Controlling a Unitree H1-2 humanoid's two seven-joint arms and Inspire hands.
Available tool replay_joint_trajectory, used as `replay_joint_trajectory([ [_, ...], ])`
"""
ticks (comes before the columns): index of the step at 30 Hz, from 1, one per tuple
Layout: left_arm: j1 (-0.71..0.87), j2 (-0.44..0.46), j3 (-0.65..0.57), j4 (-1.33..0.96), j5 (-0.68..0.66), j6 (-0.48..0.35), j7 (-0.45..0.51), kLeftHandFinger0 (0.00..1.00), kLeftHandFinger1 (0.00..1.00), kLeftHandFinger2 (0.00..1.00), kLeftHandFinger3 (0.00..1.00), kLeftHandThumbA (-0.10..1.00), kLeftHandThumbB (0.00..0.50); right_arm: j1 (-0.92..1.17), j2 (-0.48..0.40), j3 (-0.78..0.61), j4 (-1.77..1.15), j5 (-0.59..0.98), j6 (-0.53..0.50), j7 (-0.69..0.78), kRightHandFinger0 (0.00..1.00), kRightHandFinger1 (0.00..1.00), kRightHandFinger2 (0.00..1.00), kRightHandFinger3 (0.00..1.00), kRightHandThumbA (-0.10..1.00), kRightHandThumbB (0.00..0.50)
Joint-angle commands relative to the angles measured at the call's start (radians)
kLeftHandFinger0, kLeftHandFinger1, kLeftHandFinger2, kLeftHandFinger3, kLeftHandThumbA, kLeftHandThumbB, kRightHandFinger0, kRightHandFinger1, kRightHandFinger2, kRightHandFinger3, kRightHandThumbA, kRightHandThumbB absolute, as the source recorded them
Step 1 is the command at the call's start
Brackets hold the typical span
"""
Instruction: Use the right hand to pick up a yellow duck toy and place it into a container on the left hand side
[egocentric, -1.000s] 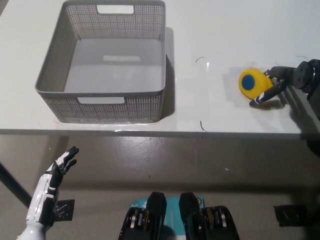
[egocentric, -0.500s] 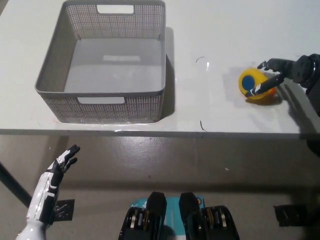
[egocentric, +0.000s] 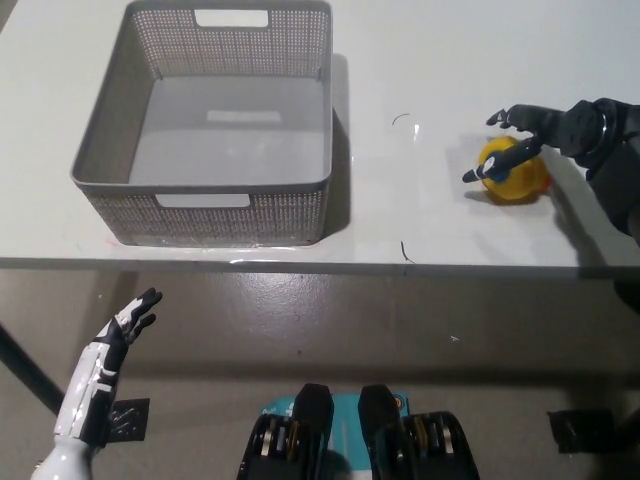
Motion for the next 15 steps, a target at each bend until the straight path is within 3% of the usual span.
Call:
replay_joint_trajectory([
  [1, -0.023, 0.017, 0.005, -0.032, -0.009, -0.012, -0.006, 1.00, 1.00, 1.00, 1.00, 1.00, 0.132, -0.071, -0.009, -0.016, 0.003, 0.025, -0.018, -0.006, 1.00, 1.00, 1.00, 1.00, 0.96, 0.499],
  [7, -0.029, 0.018, 0.009, -0.026, -0.014, -0.016, -0.006, 1.00, 1.00, 1.00, 1.00, 1.00, 0.147, -0.072, -0.015, -0.021, 0.009, 0.030, -0.023, -0.005, 1.00, 1.00, 1.00, 1.00, 0.94, 0.492],
  [12, -0.026, 0.021, 0.012, -0.013, -0.017, -0.045, -0.007, 1.00, 1.00, 1.00, 1.00, 1.00, 0.126, -0.060, -0.017, 0.011, 0.010, -0.002, -0.023, -0.027, 1.00, 1.00, 1.00, 1.00, 0.98, 0.500],
  [14, -0.023, 0.022, 0.016, -0.019, -0.017, -0.033, -0.005, 1.00, 1.00, 1.00, 1.00, 1.00, 0.147, -0.060, -0.017, 0.010, 0.012, 0.005, -0.021, -0.020, 1.00, 1.00, 1.00, 1.00, 0.95, 0.479],
  [15, -0.023, 0.024, 0.018, -0.020, -0.017, -0.034, -0.005, 1.00, 1.00, 1.00, 1.00, 1.00, 0.141, -0.059, -0.019, 0.019, 0.014, -0.003, -0.019, -0.022, 1.00, 1.00, 1.00, 1.00, 0.97, 0.494],
])
